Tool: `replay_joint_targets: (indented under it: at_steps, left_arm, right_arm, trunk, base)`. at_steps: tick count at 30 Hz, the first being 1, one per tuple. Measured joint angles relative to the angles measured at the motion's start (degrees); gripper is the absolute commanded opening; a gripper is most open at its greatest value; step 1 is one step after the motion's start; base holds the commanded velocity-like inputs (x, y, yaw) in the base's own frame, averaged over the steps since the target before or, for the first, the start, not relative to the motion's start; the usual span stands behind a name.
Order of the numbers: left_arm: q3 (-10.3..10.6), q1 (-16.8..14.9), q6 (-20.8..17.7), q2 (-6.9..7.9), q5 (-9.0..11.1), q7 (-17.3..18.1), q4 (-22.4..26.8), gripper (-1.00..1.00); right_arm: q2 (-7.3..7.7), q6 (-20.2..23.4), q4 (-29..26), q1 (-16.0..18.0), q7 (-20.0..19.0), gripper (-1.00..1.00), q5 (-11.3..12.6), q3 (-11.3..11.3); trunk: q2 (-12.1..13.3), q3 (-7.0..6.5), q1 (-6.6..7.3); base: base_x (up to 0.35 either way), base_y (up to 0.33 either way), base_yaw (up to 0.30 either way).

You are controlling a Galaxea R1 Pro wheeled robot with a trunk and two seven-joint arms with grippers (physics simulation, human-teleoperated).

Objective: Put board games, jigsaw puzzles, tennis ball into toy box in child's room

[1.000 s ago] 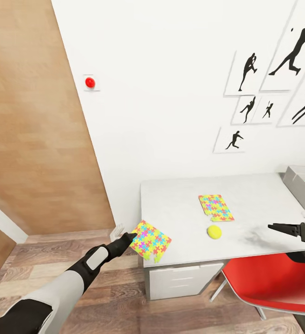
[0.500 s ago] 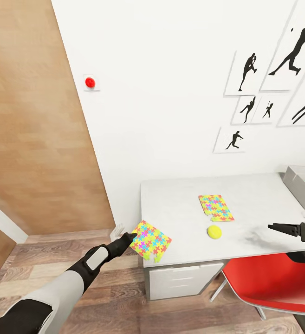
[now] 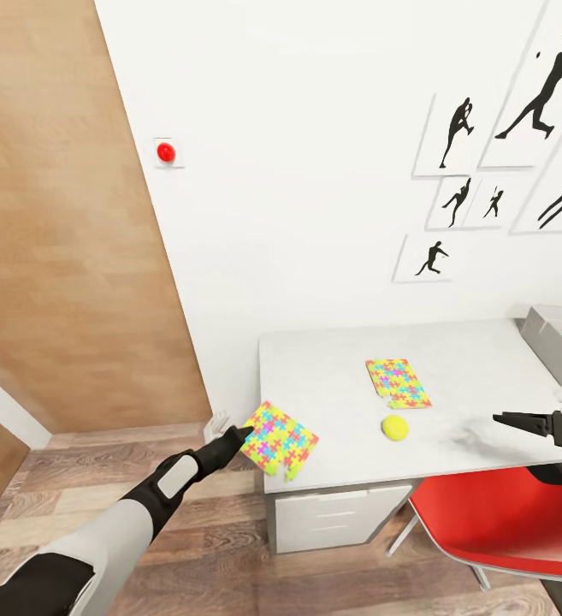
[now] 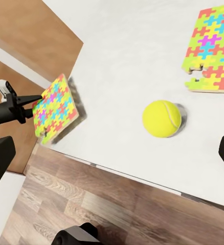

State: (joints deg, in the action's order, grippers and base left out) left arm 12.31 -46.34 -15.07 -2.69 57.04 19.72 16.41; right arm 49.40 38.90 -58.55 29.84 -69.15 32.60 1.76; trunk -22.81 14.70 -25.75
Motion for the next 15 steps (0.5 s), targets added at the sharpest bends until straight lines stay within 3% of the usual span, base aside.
replay_joint_targets:
  at_steps: [15]
  left_arm:
    - [0.1,0.1,0.1,0.11,-0.1,5.6,0.4,-1.00]
  right_arm:
    - [0.01,0.0,0.0,0.0,0.0,1.00,-0.1,0.0]
  trunk:
    - [0.0,0.00,0.00]
  base:
    - [0.000,0.000,0.000]
